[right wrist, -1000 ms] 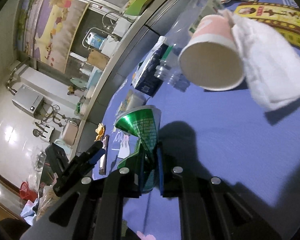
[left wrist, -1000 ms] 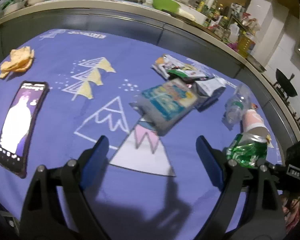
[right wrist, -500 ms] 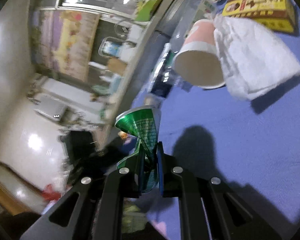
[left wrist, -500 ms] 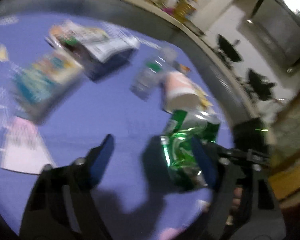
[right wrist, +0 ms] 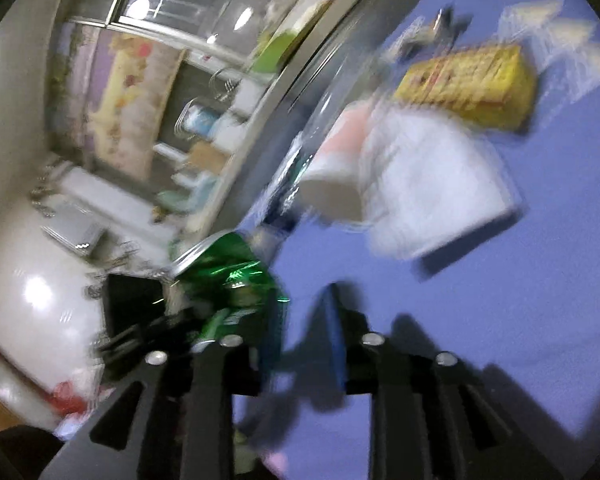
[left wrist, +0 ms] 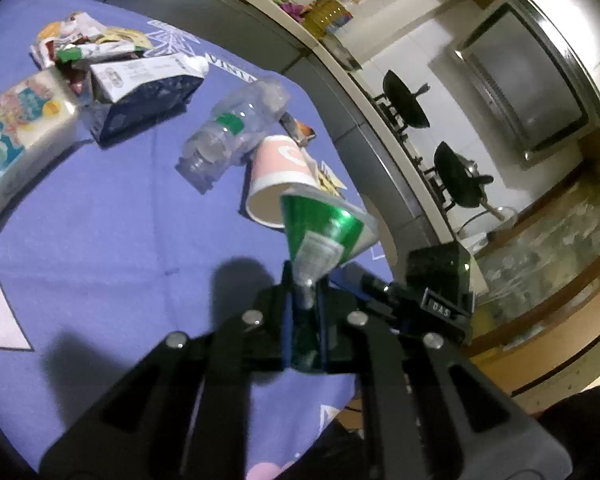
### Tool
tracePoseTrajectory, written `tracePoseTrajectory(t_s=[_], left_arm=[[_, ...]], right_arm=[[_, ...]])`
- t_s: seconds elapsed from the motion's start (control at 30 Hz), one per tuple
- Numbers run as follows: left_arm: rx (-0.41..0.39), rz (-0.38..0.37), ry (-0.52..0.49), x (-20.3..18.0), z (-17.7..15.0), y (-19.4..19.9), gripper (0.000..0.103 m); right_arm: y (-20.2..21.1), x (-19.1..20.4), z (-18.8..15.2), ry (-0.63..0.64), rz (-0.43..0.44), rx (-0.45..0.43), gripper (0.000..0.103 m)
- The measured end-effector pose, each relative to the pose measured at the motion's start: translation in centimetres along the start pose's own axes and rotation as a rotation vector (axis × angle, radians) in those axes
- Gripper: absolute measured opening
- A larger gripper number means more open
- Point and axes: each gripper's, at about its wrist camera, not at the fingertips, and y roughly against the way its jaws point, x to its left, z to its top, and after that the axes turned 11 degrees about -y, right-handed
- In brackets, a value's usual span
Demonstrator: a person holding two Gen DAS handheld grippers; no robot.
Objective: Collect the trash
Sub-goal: 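Carry the can and tissue over the beige bin and open both tools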
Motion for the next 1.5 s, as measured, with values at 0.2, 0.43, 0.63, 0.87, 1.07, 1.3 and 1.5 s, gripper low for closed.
tracePoseTrajectory(t_s=[0.2,0.43,0.63,0.87,1.07,1.3,1.5], left_arm=[[0.019,-0.008,0.011,0.0,0.4,-0.3,0.009],[0.032,0.004,-0.004,-1.4,1.5,-0.9,0.009],[0.057,0.008,-0.033,-3.5,3.2,-2.6,0.008],[0.125,-0.036,-0.130,-8.9,6.6,-8.8,0.008],[0.208,-0.114,-0.219,-14.4,9.7,-18.7,0.009],[0.298,-0.148,-0.241,-18.5,12.8,-32.8,0.009],[0.320,-0.012,-0.219,-19.2,13.2,-41.8,0.014]], right_arm=[[1.3,3.1,-0.1,0.356,-0.392,-0.191,0.077],[-4.1,2.2,0.5,0.578,-0.640,-0.071,0.026],[-0.6,1.5,0.3,0.501,-0.509,-0.051,0.000],[9.9,2.0,1.2,0.386,-0.309,-0.209,0.000],[18.4,-2.6,4.7,0.242,-0.430,-0.411,0.000],[23.1,-9.5,8.8,0.060,-0.564,-0.487,0.000],[24.3,-15.9,11.8,-0.184,-0.477,-0.526,0.000]])
